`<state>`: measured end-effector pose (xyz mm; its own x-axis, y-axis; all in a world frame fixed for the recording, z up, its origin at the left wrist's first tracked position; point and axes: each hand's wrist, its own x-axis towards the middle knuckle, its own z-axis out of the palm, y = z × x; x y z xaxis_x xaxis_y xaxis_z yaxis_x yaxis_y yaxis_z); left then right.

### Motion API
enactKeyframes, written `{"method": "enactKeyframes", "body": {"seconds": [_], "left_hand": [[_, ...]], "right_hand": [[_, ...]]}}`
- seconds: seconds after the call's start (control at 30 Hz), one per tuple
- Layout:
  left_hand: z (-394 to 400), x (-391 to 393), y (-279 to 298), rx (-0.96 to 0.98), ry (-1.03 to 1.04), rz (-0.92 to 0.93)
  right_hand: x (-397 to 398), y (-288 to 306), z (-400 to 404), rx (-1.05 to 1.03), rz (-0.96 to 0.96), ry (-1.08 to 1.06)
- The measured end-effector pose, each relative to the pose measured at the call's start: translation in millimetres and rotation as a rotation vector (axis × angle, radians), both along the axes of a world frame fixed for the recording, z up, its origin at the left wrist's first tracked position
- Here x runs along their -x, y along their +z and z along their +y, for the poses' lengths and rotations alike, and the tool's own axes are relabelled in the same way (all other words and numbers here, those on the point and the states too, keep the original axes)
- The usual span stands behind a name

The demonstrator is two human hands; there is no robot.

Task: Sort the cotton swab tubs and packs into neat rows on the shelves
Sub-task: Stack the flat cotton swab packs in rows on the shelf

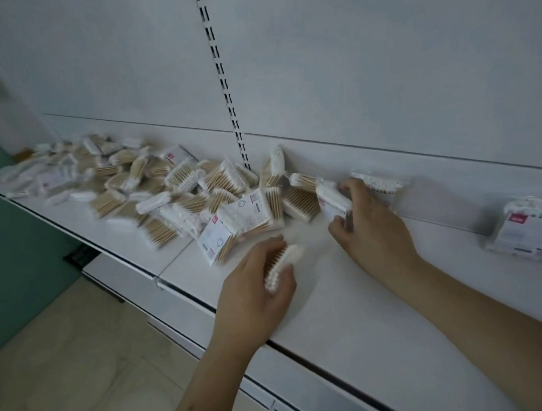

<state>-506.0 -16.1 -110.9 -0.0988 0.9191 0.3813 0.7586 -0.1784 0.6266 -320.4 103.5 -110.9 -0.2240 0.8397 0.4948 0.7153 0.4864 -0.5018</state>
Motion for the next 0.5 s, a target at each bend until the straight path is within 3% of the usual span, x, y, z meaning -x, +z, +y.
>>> {"method": "enactKeyframes", "body": {"seconds": [0.2, 0.43, 0.5], "left_hand": [[-3.0, -3.4, 7.9, -0.086, 0.097, -0.273], [8.1, 0.7, 8.4, 0.079, 0.065, -0.336], [10.0, -0.3, 13.1, 0.093, 0.064, -0.389]], "right_hand": [[-5.7, 2.0, -1.9, 0.009, -0.033, -0.033], [-9.4, 14.9, -0.1, 0.060, 0.131, 0.038], [-9.1, 33.7, -2.5, 0.077, 0.269, 0.017]]}}
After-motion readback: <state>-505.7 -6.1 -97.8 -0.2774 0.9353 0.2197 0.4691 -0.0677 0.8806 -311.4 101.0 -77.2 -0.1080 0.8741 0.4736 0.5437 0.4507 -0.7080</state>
